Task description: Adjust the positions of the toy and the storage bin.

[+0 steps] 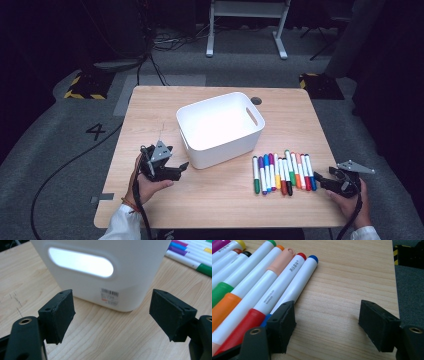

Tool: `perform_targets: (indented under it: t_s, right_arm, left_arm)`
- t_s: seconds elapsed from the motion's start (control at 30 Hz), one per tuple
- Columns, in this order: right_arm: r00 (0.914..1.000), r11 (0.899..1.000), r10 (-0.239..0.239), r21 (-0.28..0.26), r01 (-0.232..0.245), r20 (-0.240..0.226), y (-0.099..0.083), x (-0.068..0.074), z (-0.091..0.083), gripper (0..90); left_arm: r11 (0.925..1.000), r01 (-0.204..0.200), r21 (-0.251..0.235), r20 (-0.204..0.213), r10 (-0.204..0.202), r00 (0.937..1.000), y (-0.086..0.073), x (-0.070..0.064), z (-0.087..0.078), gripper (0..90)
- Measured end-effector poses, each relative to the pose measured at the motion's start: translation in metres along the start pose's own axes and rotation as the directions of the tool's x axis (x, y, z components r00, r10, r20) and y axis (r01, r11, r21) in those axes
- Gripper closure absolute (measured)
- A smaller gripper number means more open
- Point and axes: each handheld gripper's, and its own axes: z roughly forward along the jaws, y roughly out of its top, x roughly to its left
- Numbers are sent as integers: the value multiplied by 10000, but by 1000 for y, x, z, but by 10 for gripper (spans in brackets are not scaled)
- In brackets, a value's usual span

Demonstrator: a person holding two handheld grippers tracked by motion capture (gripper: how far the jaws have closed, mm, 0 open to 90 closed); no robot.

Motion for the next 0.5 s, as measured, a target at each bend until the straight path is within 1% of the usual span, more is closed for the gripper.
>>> perform_targets:
  t_s: [0.03,0.07,0.1,0.13,0.17,0.23,0.27,0.3,0.33,0.37,0.43,0.47,0.5]
  right_arm:
    - [10000,10000,0,0,0,0,0,0,0,296]
    - [10000,10000,1,2,-1,0,0,0,0,296]
    - [10000,10000,1,2,-1,0,0,0,0,296]
    - [10000,10000,-7,-2,7,-5,0,0,0,296]
    - [10000,10000,0,0,0,-2,0,0,0,296]
    - [10000,10000,-5,-3,5,-7,0,0,0,296]
    - [10000,10000,-9,-2,9,-6,0,0,0,296]
    - [10000,10000,-9,-2,9,-6,0,0,0,296]
    - [10000,10000,-4,-2,4,-7,0,0,0,296]
    - [10000,10000,-4,-2,4,-7,0,0,0,296]
    - [10000,10000,0,0,0,-3,0,0,0,296]
    - [10000,10000,0,0,0,-2,0,0,0,296]
    - [10000,10000,0,0,0,-2,0,0,0,296]
  left_arm:
    - [10000,0,0,0,0,10000,0,0,0,207]
    - [9998,-28,-208,81,30,10000,4,-2,-4,211]
    - [9998,-28,-208,81,30,10000,4,-2,-4,211]
    - [9995,-65,-317,62,67,10000,6,-4,-5,211]
    - [9990,-195,-395,47,197,9998,8,-4,-7,214]
    - [9986,-202,-497,103,208,9997,12,-6,-10,219]
    - [9977,-288,-620,70,293,9995,15,-6,-13,226]
    - [9977,-288,-620,70,293,9995,15,-6,-13,228]
    - [9976,-198,-667,162,210,9996,17,-6,-14,229]
    - [9972,-228,-706,170,240,9996,18,-6,-15,229]
    - [9958,-201,-897,271,226,9994,21,-6,-17,231]
    - [9944,-153,-1045,426,199,9989,24,-7,-19,235]
    - [9944,-153,-1045,426,199,9989,24,-7,-19,235]
